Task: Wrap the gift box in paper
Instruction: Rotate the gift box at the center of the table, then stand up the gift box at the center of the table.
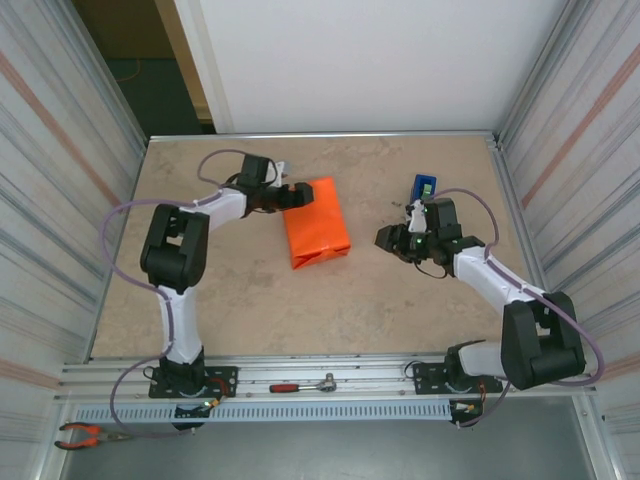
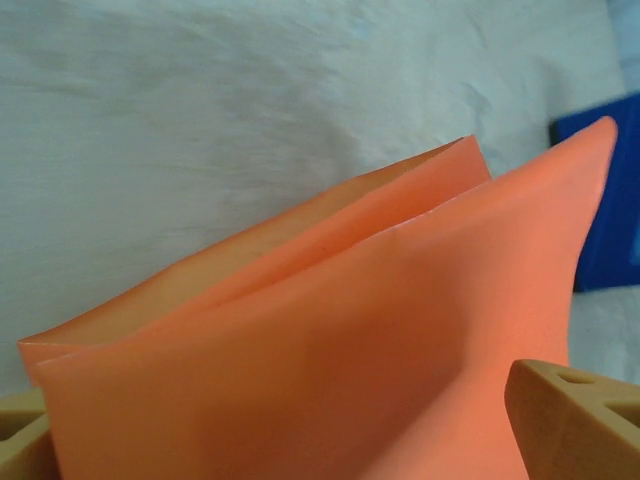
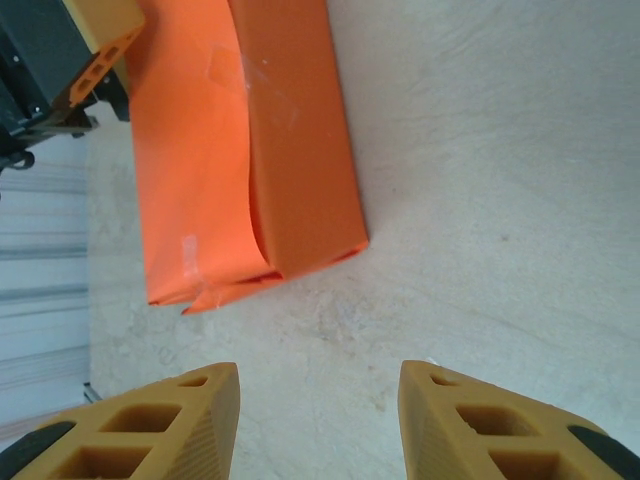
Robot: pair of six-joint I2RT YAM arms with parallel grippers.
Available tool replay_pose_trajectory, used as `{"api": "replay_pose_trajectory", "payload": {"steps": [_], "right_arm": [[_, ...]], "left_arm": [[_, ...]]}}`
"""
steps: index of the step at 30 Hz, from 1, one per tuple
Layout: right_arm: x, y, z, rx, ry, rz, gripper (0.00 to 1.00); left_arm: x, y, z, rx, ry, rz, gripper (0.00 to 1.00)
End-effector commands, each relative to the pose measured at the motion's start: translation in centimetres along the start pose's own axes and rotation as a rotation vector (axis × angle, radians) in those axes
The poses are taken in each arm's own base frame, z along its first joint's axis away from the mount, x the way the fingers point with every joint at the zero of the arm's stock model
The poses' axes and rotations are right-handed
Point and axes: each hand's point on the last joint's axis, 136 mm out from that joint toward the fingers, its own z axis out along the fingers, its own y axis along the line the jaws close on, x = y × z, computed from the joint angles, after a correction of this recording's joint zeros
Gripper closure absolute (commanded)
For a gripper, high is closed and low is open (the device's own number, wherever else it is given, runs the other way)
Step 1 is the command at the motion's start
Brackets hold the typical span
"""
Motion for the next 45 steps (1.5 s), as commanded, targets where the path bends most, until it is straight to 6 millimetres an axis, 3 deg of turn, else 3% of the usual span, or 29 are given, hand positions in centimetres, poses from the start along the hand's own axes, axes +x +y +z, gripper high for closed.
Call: {"api": "replay_pose_trajectory", "payload": {"steps": [1, 3, 5, 10, 14, 19, 25, 37, 40, 45], "right_arm": [[0.7, -1.1, -0.8, 0.053, -0.008, 0.006, 0.54], [0.5, -1.1, -1.0, 0.06, -0.019, 0.001, 0.54], [0.2, -1.0, -1.1, 0.068, -0.023, -0.009, 0.54], [-0.7, -0.4, -0.6, 0.061, -0.019, -0.03, 0.52], [-1.6, -0.2, 0.9, 0.04, 0.012, -0.018, 0.49], [-3.3, 0.2, 2.5, 0.03, 0.011, -0.007, 0.49], [-5.0, 0.8, 3.6, 0.03, 0.0, -0.013, 0.49], [-4.0, -0.2, 5.7, 0.056, 0.05, -0.001, 0.49], [-3.8, -0.5, 5.7, 0.059, 0.055, 0.0, 0.49], [-3.8, -0.5, 5.5, 0.057, 0.051, -0.003, 0.49]], "left_arm": [[1.7, -4.0, 1.4, 0.143, 0.091, 0.076, 0.07], [1.8, -4.6, 1.7, 0.16, 0.08, 0.094, 0.07], [1.1, -3.7, 0.9, 0.11, 0.012, 0.076, 0.07], [-0.6, 0.7, -4.5, -0.141, -0.232, -0.096, 0.04], [-0.4, 0.7, -6.0, -0.202, -0.203, -0.127, 0.03], [-0.8, -0.5, -4.4, -0.139, -0.13, -0.136, 0.03], [-1.5, -0.3, -1.7, -0.108, -0.084, -0.157, 0.02], [1.0, -1.6, 2.8, -0.064, 0.008, -0.179, 0.03], [1.8, -0.7, 3.9, -0.077, 0.029, -0.193, 0.15], [1.6, -0.7, 4.5, -0.059, 0.027, -0.19, 0.52]]}}
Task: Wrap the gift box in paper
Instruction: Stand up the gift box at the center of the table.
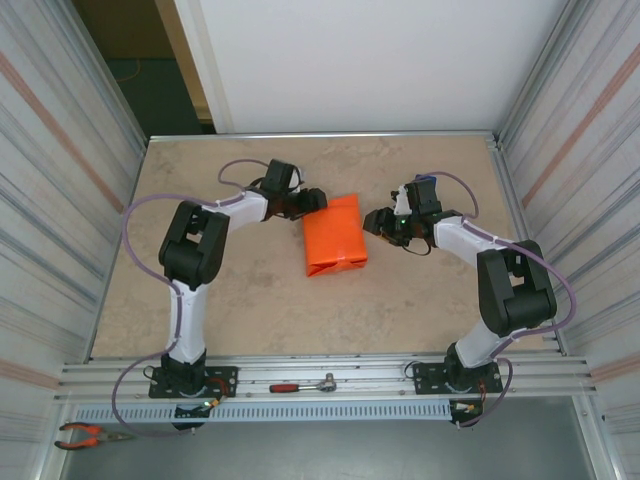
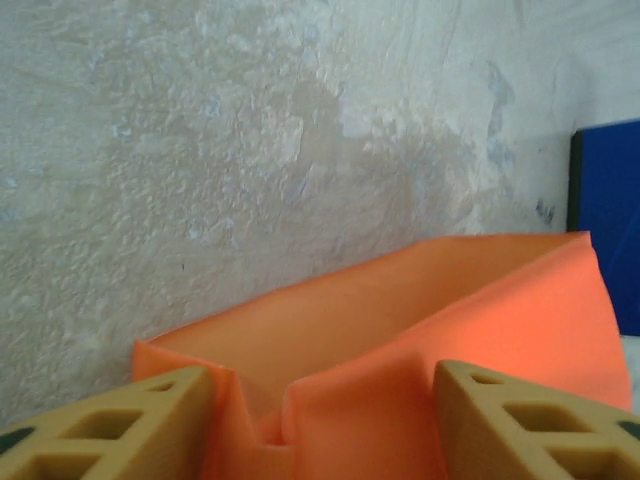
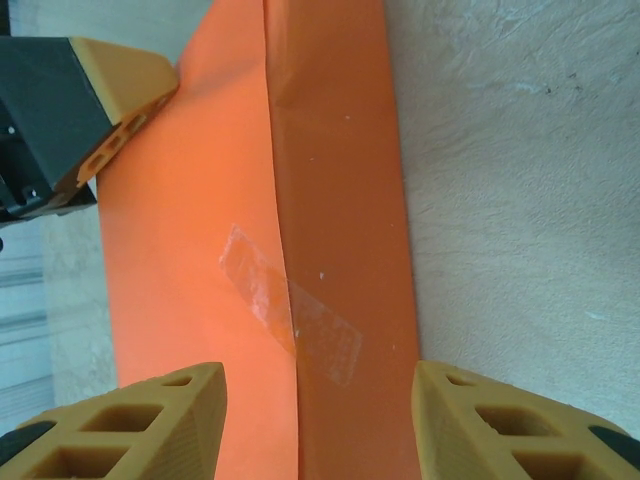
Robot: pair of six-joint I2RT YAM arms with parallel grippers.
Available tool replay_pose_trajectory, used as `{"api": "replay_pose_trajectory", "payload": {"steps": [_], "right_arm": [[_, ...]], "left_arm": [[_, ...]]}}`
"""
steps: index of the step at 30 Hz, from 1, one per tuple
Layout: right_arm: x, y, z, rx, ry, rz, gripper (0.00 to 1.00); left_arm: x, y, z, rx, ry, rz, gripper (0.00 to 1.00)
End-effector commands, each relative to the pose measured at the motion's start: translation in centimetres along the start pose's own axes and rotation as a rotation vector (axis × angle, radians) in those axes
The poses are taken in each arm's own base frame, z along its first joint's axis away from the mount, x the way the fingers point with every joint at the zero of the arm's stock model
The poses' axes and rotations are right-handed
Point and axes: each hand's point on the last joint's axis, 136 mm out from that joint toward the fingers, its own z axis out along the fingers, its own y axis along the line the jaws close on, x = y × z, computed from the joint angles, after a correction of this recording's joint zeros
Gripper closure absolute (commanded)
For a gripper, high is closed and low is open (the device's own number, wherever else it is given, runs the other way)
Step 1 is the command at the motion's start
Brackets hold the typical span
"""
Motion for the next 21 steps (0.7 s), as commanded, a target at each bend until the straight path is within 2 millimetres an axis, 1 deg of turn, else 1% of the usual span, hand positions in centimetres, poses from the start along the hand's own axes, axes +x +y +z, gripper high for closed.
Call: {"api": "replay_pose_trajectory", "payload": {"steps": [1, 2, 4, 7, 10, 15, 17, 18, 21], "right_arm": [[0.0, 0.1, -0.1, -0.002, -0.002, -0.001, 0.49], [-0.1, 0.1, -0.2, -0.003, -0.003, -0.001, 0.49], [-0.1, 0.2, -0.3, -0.006, -0.005, -0.003, 0.49], [-0.1, 0.2, -0.6, -0.009, -0.008, -0.002, 0.49], [-0.3, 0.2, -1.0, -0.013, -0.015, -0.001, 0.49], [-0.7, 0.2, -1.4, -0.025, -0.026, 0.009, 0.49], [-0.9, 0.3, -1.6, -0.039, -0.03, 0.017, 0.49], [-1.0, 0.4, -1.7, -0.049, -0.034, 0.021, 0.49], [-1.3, 0.9, -2.1, -0.081, -0.049, 0.02, 0.48]], "left_arm": [[-0.2, 0.4, 0.7, 0.004, 0.009, -0.007, 0.6], [-0.3, 0.1, 0.7, 0.016, 0.007, -0.003, 0.68], [-0.5, -0.3, 0.7, 0.032, 0.011, 0.003, 0.78], [-0.8, -1.0, 0.5, 0.049, 0.004, 0.021, 0.87], [-1.3, -1.9, -0.1, 0.074, -0.015, 0.051, 1.0], [-2.9, -4.4, -1.5, 0.163, -0.091, 0.139, 1.0], [-3.1, -4.8, -1.7, 0.187, -0.113, 0.164, 1.0], [-3.9, -6.1, -3.0, 0.216, -0.153, 0.191, 1.0], [-4.7, -7.8, -4.6, 0.266, -0.214, 0.24, 1.0]]}}
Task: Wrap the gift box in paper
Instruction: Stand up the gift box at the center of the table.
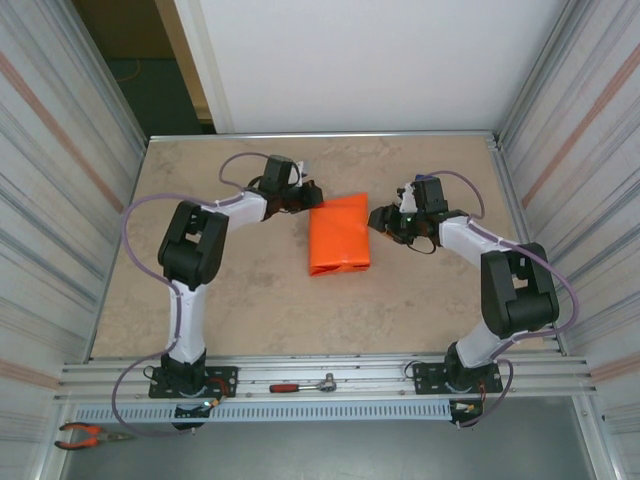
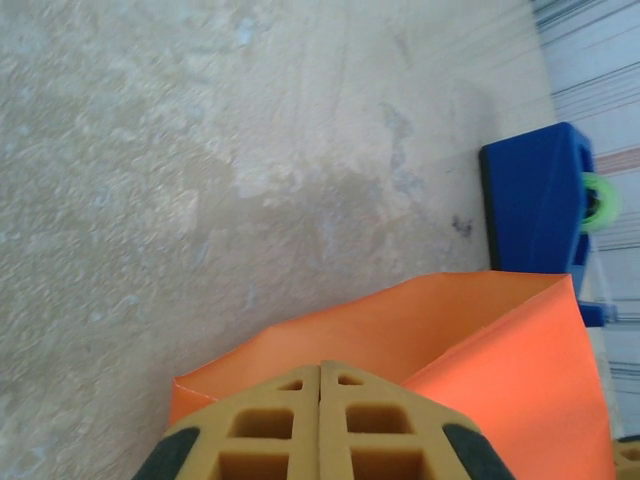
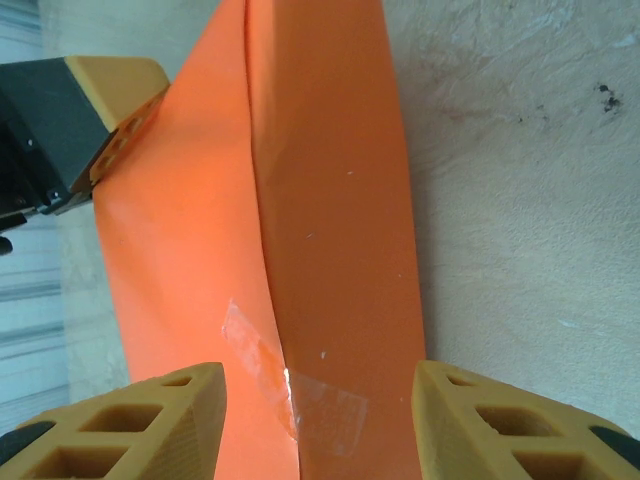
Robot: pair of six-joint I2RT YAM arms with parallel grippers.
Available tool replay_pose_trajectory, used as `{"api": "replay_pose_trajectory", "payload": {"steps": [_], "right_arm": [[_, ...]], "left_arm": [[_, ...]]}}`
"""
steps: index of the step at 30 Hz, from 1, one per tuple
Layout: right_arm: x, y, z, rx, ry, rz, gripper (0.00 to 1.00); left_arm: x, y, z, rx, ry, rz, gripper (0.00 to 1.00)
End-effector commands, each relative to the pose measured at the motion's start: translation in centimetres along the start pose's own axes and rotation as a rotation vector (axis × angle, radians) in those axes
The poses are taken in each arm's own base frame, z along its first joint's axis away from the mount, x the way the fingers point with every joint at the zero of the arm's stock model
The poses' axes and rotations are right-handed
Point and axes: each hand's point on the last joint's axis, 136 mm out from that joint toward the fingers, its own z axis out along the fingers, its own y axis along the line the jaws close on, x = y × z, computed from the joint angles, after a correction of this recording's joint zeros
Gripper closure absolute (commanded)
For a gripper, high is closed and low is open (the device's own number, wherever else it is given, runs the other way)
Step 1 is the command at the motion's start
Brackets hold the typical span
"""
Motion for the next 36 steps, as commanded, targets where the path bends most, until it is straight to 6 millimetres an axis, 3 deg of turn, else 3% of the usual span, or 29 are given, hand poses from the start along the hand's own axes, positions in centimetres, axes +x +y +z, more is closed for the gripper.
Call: {"api": "replay_pose_trajectory", "payload": {"steps": [1, 8, 13, 18, 26, 36], "right_arm": [[-0.3, 1.4, -1.0, -0.064, -0.022, -0.004, 0.48], [-1.4, 4.6, -2.8, -0.181, -0.074, -0.073, 0.46], [-2.0, 6.4, -4.6, -0.225, -0.131, -0.138, 0.35], [-2.1, 7.6, -5.9, -0.247, -0.179, -0.193, 0.3], [-1.1, 7.8, -6.5, -0.202, -0.228, -0.224, 0.25], [1.3, 9.7, -4.7, -0.11, -0.222, -0.333, 0.2]], "left_arm": [[-4.1, -5.4, -3.3, 0.138, -0.154, 0.151, 1.0], [-6.1, -9.4, -7.4, 0.217, -0.301, 0.264, 1.0], [-5.8, -10.8, -9.3, 0.265, -0.365, 0.339, 1.0], [-4.3, -11.4, -10.2, 0.314, -0.384, 0.431, 1.0], [-1.0, -10.9, -12.1, 0.35, -0.433, 0.501, 1.0], [2.3, -11.4, -13.1, 0.338, -0.434, 0.539, 1.0]]}}
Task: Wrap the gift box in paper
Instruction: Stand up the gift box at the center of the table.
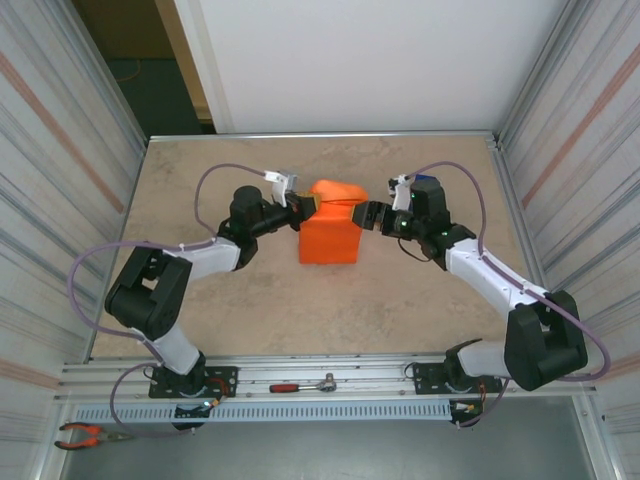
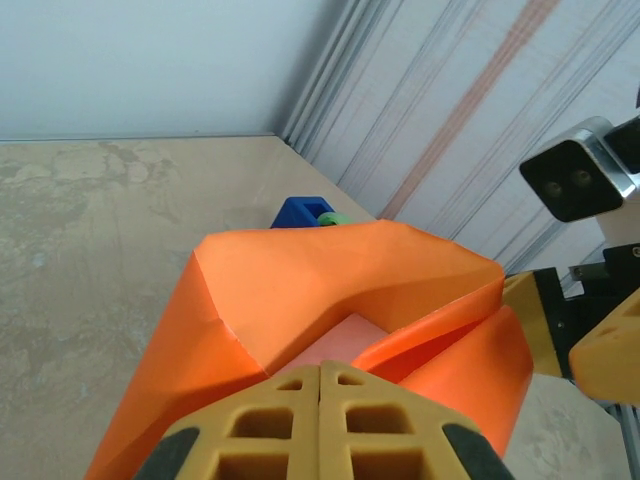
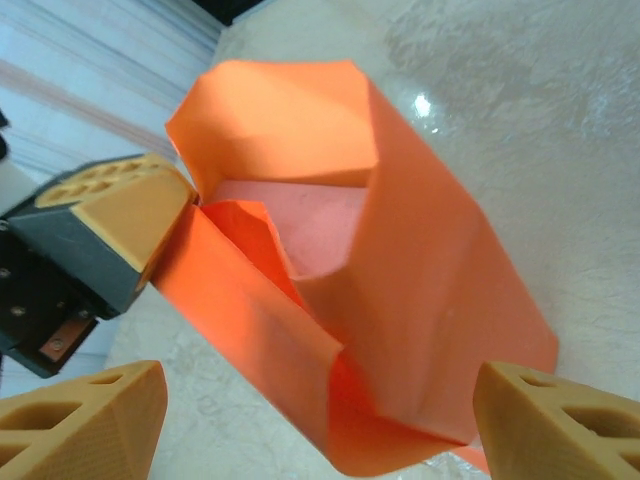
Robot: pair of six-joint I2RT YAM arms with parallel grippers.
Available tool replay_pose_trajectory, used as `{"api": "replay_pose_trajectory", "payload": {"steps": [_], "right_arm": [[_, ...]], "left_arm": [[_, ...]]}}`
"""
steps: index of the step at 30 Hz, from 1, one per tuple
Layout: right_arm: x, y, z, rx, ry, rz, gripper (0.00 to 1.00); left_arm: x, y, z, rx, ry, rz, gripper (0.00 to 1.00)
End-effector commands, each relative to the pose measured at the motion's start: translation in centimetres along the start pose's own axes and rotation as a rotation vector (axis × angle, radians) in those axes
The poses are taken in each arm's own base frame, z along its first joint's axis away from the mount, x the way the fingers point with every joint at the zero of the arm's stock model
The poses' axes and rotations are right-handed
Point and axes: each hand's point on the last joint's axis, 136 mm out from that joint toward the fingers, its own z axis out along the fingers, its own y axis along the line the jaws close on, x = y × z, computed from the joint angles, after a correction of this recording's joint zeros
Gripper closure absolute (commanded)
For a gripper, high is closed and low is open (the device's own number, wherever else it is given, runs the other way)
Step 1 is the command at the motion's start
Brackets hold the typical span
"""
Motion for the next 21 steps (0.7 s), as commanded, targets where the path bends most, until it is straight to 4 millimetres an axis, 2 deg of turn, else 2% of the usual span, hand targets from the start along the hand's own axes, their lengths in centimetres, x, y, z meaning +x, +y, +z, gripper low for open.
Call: {"api": "replay_pose_trajectory", "payload": {"steps": [1, 10, 11, 12, 14, 15, 17, 21], "right_arm": [[-0.4, -0.1, 0.2, 0.081, -0.034, -0.062, 0.2], [0.4, -2.9, 2.8, 0.212, -0.047, -0.042, 0.21], [0.6, -3.0, 3.1, 0.214, -0.041, -0.04, 0.22], [0.8, -3.1, 3.2, 0.216, -0.034, -0.041, 0.22], [1.3, -3.2, 3.3, 0.221, -0.022, -0.047, 0.24], [1.6, -3.2, 3.3, 0.221, -0.015, -0.048, 0.24], [2.0, -3.3, 3.3, 0.221, -0.008, -0.051, 0.24], [2.4, -3.3, 2.9, 0.215, -0.008, -0.052, 0.24]], "left_arm": [[-1.4, -1.4, -0.8, 0.02, -0.058, 0.066, 1.0], [-0.6, -1.8, -2.1, -0.005, -0.055, 0.061, 1.0], [-0.8, -1.7, -2.4, -0.018, -0.065, 0.056, 0.91], [-1.1, -1.7, -2.7, -0.032, -0.079, 0.052, 0.75], [-2.0, -1.1, -4.1, -0.096, -0.134, 0.033, 0.3], [-2.4, -0.8, -4.8, -0.115, -0.164, 0.021, 0.19], [-2.9, -0.1, -6.4, -0.159, -0.214, -0.003, 0.07], [-1.8, 0.1, -7.0, -0.206, -0.158, 0.012, 0.01]]}}
